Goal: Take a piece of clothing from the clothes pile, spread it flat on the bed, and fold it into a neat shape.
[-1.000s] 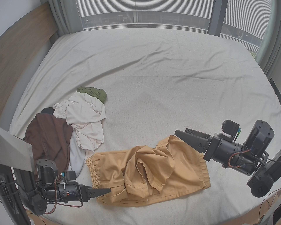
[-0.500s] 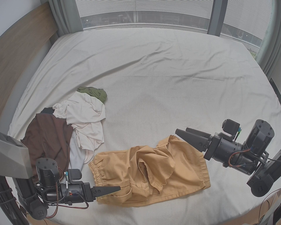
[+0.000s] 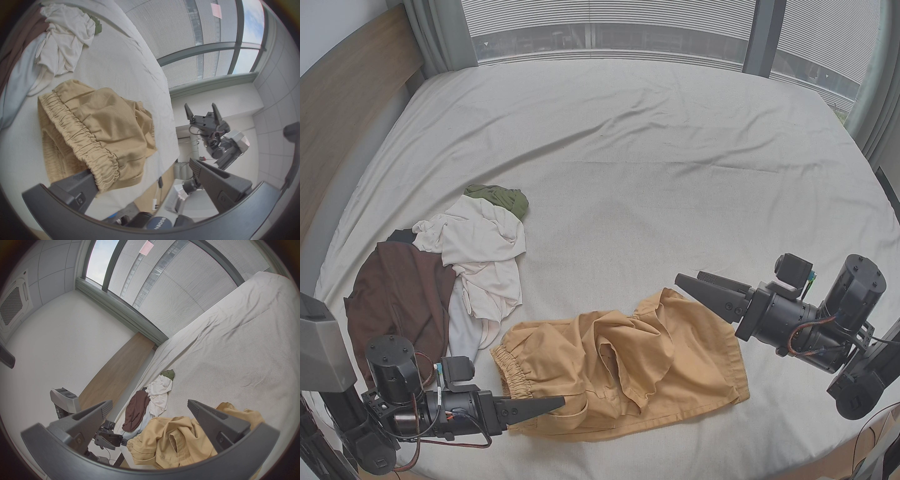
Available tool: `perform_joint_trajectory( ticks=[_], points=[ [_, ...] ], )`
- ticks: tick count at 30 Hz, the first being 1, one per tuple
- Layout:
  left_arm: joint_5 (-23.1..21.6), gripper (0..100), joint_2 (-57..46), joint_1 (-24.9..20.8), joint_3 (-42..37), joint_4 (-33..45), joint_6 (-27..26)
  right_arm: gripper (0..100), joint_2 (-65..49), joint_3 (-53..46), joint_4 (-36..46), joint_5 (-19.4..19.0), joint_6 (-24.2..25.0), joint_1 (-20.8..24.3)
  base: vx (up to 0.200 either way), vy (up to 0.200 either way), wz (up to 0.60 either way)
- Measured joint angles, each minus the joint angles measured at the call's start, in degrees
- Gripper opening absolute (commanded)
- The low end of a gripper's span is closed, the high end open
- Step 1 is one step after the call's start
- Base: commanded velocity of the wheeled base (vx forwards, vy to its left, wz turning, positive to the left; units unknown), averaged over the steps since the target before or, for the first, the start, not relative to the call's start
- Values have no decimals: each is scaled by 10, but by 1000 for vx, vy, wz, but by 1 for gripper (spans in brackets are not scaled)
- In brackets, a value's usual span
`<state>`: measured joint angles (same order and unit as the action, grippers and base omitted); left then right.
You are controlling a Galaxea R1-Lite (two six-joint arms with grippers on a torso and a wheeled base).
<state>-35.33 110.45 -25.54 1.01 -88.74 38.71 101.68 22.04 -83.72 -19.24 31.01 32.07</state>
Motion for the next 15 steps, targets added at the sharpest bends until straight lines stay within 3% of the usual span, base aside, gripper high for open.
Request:
perform_joint_trajectory(
  ticks=[15],
  points=[
    [37, 100, 43, -25, 0, -1, -58, 100, 0, 0, 0, 0, 0, -1, 0, 0, 0]
  ],
)
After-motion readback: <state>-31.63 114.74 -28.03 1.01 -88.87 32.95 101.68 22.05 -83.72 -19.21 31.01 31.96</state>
